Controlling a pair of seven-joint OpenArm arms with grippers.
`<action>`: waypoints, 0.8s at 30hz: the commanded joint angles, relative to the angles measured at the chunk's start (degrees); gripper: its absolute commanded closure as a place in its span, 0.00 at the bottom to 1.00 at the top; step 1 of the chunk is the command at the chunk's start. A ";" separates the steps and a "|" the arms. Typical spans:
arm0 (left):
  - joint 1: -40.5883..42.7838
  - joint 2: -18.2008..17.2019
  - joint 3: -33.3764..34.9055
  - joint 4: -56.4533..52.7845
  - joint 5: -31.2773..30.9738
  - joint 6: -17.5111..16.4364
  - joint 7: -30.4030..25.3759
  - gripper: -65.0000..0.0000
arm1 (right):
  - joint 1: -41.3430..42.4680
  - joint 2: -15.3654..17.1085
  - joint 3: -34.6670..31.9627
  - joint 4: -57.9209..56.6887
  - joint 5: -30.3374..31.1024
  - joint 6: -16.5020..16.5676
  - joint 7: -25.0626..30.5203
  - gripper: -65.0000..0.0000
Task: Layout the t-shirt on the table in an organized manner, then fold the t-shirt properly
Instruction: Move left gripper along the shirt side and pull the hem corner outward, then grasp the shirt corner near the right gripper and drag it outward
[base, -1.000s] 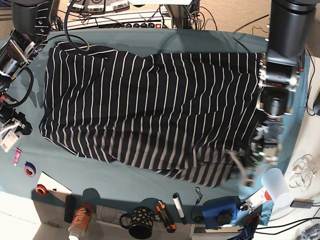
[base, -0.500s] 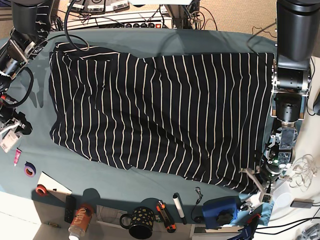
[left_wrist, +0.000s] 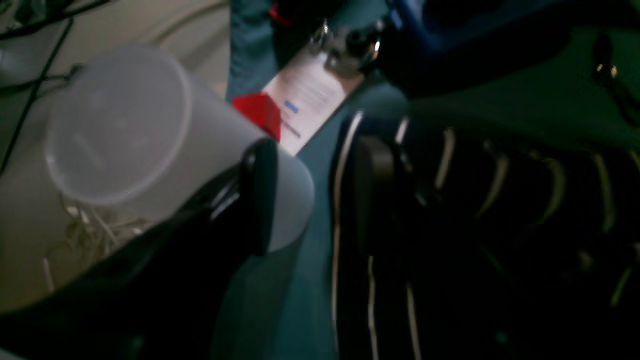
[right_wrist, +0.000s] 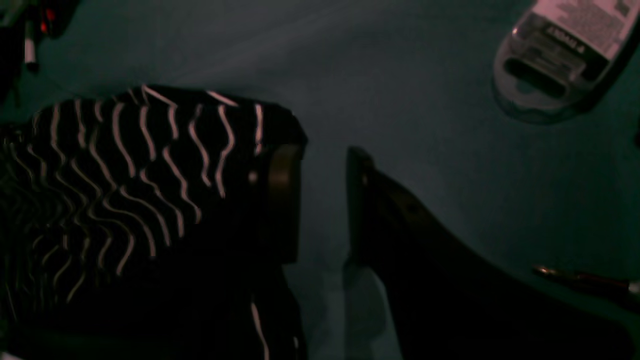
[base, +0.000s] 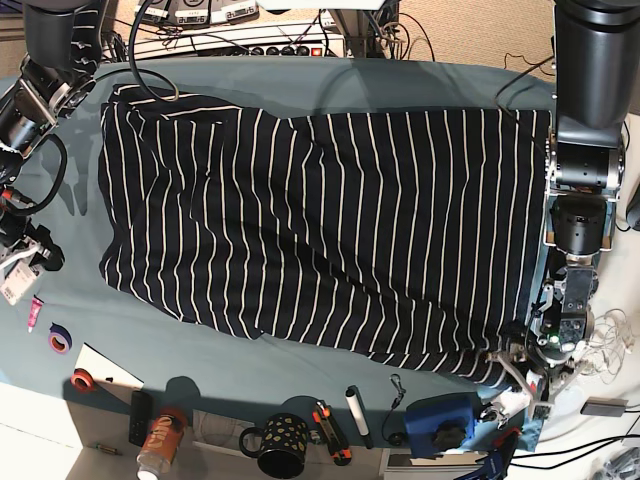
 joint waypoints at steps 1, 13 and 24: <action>-2.43 -1.07 -0.17 1.57 -0.15 -0.35 -1.42 0.60 | 1.42 1.73 0.13 0.92 1.84 0.30 1.42 0.75; 6.32 -3.32 -9.42 27.63 -12.26 -12.44 19.58 0.78 | 1.42 1.73 1.03 0.92 12.00 0.30 -2.10 0.75; 22.60 -4.98 -30.95 56.63 -24.48 -12.76 41.57 0.92 | -4.09 1.73 8.15 3.82 22.34 0.30 -9.46 0.75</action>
